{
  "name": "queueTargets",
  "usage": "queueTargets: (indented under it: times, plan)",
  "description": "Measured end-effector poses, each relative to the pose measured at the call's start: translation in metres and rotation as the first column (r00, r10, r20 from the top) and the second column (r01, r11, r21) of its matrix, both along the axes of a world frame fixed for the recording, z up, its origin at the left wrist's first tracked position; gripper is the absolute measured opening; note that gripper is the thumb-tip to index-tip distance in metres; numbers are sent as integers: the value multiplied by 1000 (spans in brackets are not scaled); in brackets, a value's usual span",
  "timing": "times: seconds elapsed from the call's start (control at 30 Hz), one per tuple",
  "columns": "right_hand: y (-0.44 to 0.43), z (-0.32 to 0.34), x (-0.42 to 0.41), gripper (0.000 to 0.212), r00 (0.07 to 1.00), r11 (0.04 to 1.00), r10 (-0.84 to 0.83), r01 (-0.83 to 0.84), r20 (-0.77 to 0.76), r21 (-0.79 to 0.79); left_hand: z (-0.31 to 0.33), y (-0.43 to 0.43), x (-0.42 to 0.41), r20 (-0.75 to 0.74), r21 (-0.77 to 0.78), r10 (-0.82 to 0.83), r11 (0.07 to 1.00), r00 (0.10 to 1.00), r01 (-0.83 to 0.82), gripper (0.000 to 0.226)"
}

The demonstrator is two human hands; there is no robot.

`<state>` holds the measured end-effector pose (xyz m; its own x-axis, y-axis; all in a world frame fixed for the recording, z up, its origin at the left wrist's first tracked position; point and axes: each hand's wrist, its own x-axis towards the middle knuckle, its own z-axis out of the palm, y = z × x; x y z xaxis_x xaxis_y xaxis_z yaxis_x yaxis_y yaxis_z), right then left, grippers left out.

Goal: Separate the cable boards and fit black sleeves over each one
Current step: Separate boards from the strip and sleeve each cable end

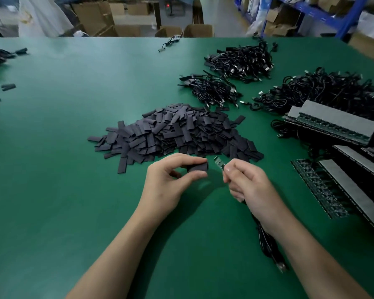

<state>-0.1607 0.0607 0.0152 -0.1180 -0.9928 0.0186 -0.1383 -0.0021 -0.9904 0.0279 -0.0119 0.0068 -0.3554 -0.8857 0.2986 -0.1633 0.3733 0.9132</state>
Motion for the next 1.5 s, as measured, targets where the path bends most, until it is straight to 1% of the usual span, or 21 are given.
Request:
queueTargets:
  times: [0.07, 0.23, 0.37, 0.47, 0.6, 0.7, 0.9, 1.33, 1.5]
  plan:
    - [1, 1, 0, 33, 999, 999, 32, -32, -37, -4, -1, -2, 0, -18, 22, -11, 1000, 1000, 11, 22]
    - [2, 3, -1, 41, 988, 998, 46, -52, -144, -40, -2, -3, 1, -18, 31, -38, 999, 999, 39, 24]
    - [2, 3, -1, 39, 974, 997, 37, -51, -224, -57, -2, -4, 1, 8, 30, -74, 997, 997, 74, 21]
    - [3, 3, -3, 39, 960, 998, 47, -60, -276, -38, -2, -4, 3, 67, -18, -90, 996, 994, 91, 21]
    - [5, 2, -5, 38, 934, 998, 57, -63, -352, -5, 0, -6, 6, 155, -140, -108, 982, 982, 130, 20]
    - [5, 2, -5, 36, 932, 998, 60, -59, -359, 15, 2, -7, 9, 176, -161, -138, 973, 975, 166, 20]
    - [7, 2, -4, 34, 921, 998, 70, -66, -384, 24, 4, -7, 11, 259, -126, -138, 976, 956, 175, 20]
    - [6, 3, -6, 34, 911, 996, 82, -64, -403, 59, 4, -12, 18, 288, -60, -237, 963, 928, 264, 25]
    - [6, 3, -7, 34, 924, 994, 103, -83, -369, 70, 3, -13, 18, 270, -50, -246, 962, 931, 268, 25]
